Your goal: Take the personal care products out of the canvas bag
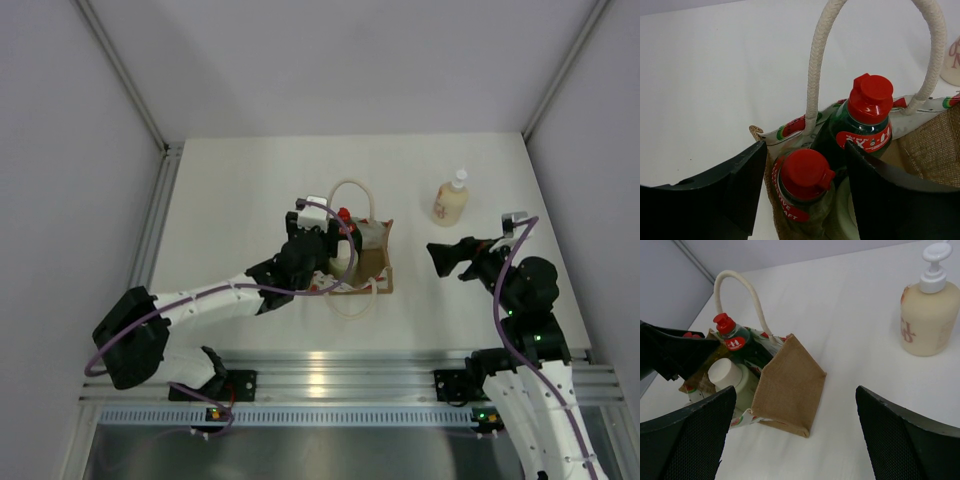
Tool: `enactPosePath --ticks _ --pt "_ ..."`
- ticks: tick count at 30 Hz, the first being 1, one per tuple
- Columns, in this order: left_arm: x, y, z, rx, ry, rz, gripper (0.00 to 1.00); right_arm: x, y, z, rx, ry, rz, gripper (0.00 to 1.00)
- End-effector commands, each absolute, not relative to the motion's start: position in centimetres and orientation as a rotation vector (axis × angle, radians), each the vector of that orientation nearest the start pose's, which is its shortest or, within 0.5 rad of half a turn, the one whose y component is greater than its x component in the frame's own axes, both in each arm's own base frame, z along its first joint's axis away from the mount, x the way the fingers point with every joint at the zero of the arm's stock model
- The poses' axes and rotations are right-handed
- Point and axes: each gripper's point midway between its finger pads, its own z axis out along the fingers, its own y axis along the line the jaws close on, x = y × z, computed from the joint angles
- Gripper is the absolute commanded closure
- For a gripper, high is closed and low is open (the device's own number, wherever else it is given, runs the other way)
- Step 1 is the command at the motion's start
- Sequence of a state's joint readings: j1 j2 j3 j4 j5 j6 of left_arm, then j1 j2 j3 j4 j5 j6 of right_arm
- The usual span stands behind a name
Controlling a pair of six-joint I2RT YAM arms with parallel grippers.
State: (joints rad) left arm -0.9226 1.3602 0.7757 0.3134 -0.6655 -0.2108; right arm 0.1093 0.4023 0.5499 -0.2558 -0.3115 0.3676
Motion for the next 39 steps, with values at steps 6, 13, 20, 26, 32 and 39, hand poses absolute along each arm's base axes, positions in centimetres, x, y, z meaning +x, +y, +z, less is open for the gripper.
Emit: enactPosePath --ticks 6,13,20,26,32,39 --pt "32.8 -26.2 20.9 0.126 1.726 -0.243 0.50 23.1 9.6 26.0 -0.039 1.698 0.618 0.00" --pt "32.8 -26.4 21.6 0.123 1.715 -0.260 0.92 23.1 9.5 26.1 -0.039 1.693 0.612 0.00" --pt "33.0 -26.7 23.7 0.135 1.693 -0.262 1.00 23.1 9.4 26.2 -0.040 1.691 0.608 0.00" --pt "33.1 -26.5 25.5 0.122 1.660 -0.261 1.00 23.1 9.4 26.6 -0.045 1.680 0.606 0.00" --pt "33.1 -26.7 26.0 0.121 1.649 -0.273 1.00 23.1 9.3 26.5 -0.043 1.681 0.601 0.00" --pt "33.1 -26.7 27.0 0.103 1.618 -0.301 1.00 23.1 9.2 26.3 -0.039 1.682 0.590 0.00"
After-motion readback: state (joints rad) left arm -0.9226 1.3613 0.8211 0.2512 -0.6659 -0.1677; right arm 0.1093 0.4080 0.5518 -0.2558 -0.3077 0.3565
